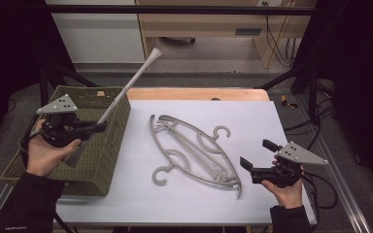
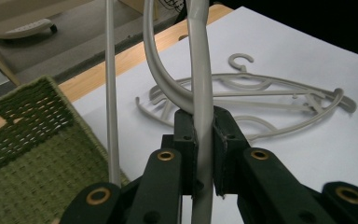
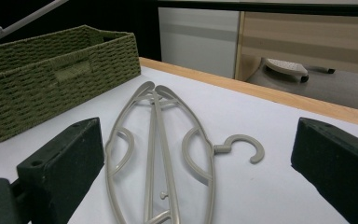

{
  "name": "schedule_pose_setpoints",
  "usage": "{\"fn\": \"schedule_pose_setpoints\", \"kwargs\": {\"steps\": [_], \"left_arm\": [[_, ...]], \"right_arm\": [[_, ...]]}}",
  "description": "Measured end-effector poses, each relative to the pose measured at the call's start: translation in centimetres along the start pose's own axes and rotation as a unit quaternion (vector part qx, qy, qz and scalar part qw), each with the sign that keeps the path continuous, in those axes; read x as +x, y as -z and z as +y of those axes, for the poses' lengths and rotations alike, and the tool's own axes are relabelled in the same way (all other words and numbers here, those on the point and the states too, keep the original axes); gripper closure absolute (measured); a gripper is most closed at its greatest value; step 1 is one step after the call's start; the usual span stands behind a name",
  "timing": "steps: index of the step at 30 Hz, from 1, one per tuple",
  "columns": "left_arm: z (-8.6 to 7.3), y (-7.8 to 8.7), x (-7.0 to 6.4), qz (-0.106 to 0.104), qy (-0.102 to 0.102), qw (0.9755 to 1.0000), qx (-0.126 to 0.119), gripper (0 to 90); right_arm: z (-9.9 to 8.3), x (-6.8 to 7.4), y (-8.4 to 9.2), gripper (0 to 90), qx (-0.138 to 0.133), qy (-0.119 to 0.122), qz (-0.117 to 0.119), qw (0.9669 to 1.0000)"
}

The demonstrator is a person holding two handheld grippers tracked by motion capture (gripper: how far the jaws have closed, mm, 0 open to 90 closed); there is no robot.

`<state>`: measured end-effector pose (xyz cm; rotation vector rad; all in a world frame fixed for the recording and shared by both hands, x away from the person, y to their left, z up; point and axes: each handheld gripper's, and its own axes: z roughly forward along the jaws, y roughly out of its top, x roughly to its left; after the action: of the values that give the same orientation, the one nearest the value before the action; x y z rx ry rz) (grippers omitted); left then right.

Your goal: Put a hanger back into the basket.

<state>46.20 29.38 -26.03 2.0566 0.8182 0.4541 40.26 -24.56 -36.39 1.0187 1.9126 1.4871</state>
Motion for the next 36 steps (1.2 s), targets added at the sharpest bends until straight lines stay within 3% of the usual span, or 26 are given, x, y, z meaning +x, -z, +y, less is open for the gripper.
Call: {"fn": "schedule_pose_setpoints", "kwargs": {"steps": [8, 14, 23, 36], "left_arm": [[-1.3, 0.4, 3.6, 0.026, 0.006, 0.9986, 0.045, 81.9], [-2.6, 0.6, 5.0, 0.029, 0.012, 0.9978, 0.058, 81.8], [-6.0, 1.3, 7.7, 0.042, 0.021, 0.995, 0.088, 81.9], [-9.3, 1.5, 9.9, 0.056, 0.049, 0.9908, 0.113, 81.8]], "right_arm": [[-0.1, 0.0, -0.1, 2.7, 0.002, 0.003, 0.0, 1.0], [-0.1, 0.0, -0.1, 2.7, 0.003, 0.002, -0.001, 1.0], [-0.1, 0.0, -0.2, 2.7, 0.004, 0.001, -0.001, 1.0], [-0.2, 0.0, -0.4, 2.7, 0.007, 0.001, -0.002, 1.0]]}}
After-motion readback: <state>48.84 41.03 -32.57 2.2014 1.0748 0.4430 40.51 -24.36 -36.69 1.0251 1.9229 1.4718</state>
